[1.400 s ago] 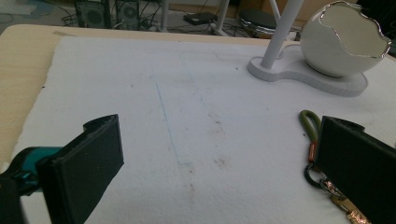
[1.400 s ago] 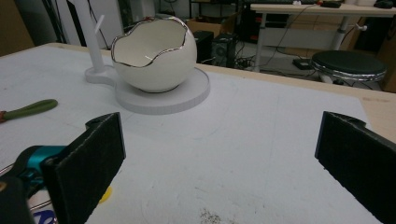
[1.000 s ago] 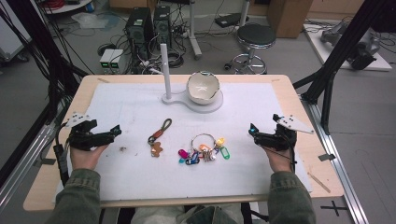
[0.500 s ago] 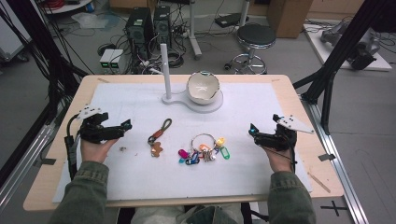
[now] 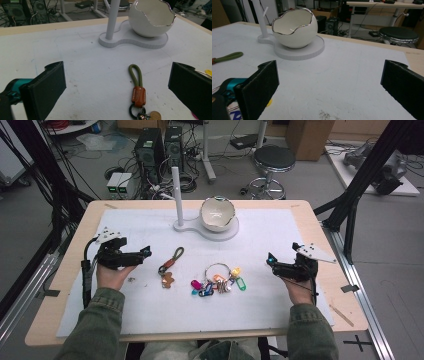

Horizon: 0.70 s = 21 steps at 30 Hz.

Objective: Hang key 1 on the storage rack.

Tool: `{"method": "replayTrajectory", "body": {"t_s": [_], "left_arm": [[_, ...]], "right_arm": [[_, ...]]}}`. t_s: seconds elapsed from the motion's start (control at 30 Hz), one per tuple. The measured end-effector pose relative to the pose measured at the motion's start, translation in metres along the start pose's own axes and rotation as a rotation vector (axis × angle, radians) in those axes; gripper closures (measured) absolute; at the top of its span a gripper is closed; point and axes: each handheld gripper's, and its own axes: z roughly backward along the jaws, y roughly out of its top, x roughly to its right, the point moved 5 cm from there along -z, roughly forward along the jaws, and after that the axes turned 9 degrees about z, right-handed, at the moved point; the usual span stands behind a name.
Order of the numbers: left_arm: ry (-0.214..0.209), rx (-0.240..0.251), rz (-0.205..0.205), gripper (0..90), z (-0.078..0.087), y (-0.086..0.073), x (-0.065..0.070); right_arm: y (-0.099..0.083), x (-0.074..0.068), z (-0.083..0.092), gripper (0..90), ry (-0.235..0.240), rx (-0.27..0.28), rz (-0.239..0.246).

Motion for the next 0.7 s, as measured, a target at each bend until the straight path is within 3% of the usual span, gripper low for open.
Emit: {"method": "replayTrajectory", "body": {"t_s": [0.7], "left_arm": [[-0.036, -0.053, -0.04, 1.7, -0.024, -0.007, 0.023]], "right_arm": [[0.0, -0.001, 0.0, 0.6, 0.009, 0.001, 0.008]]}}
